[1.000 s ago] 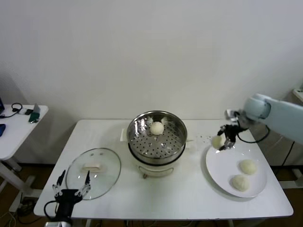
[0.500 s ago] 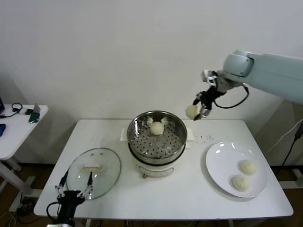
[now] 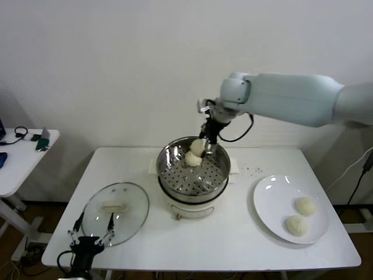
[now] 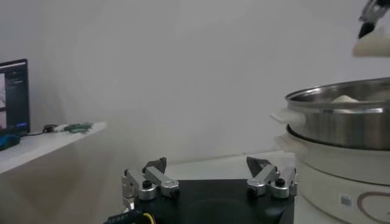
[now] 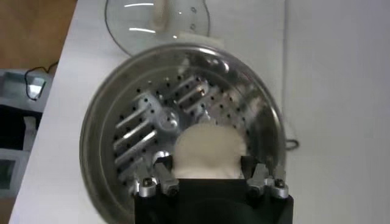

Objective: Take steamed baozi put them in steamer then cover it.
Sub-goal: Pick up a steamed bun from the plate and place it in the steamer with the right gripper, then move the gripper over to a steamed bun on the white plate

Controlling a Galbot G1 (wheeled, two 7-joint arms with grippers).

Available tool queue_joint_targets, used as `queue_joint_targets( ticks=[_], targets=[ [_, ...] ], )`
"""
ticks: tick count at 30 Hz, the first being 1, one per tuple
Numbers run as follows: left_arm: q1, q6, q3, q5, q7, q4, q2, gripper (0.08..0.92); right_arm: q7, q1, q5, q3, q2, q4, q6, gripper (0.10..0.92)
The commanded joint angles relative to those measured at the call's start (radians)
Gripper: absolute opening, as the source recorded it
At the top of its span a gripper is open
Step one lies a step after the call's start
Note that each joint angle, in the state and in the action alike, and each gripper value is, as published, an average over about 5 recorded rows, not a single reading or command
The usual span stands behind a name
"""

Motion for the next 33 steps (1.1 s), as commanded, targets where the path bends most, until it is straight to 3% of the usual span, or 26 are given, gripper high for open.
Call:
queue_joint_targets(
  ticks=[1,16,24,33],
  targets=[
    [0.000,-0.001,-0.003,-0.002,0.000,0.001,0.003,0.823,0.029,-0.116,-0.019,0.021,0.128,-0.048,-0.020,0.717],
    [-0.008,0.000,-0.025,-0.009,-0.002,0.006,0.012,0.823,-0.001,-0.233,-0.120,0.038,0.211,-0.208,0.005,0.718],
    [-0.009,-0.002,-0.024,-0.009,-0.002,0.013,0.011,0.823,-0.003,-0.237,-0.125,0.052,0.201,-0.206,-0.006,0.813],
    [-0.011,0.002,-0.022,-0.013,-0.003,0.009,0.012,0.823,-0.058,-0.126,-0.105,0.057,0.117,-0.109,0.002,0.823]
  ],
)
